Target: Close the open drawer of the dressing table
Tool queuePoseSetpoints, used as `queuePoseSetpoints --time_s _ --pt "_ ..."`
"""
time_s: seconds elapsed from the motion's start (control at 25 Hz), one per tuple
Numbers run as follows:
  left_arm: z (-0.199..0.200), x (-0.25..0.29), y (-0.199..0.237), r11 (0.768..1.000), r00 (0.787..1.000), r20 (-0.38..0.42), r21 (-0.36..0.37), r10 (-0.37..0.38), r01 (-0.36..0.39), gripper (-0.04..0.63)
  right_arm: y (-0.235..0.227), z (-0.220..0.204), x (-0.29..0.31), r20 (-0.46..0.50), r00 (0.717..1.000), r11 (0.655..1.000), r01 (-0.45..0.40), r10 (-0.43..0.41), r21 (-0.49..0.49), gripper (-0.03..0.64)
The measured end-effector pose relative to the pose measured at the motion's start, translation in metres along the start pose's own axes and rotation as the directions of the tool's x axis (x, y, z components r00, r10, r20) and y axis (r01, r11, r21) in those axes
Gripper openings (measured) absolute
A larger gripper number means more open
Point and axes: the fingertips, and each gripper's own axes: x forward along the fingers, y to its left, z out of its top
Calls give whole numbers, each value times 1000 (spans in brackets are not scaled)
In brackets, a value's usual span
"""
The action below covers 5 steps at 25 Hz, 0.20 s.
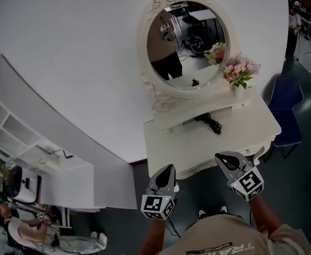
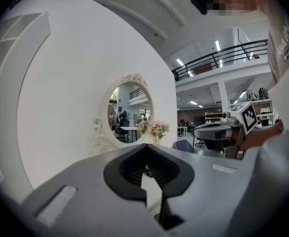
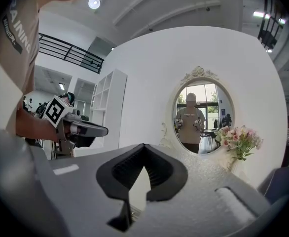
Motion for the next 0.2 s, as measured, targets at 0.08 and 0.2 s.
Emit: queuePoseSetpoints --time_s 0.08,0.2 --pt "-3 3 3 1000 1000 -2 -17 -8 8 17 0 0 1 -1 1000 1000 3 -3 0 2" --pt "-2 9 9 1000 1000 1 -26 -16 16 17 -3 2 5 9 1000 1000 15 -15 -6 2"
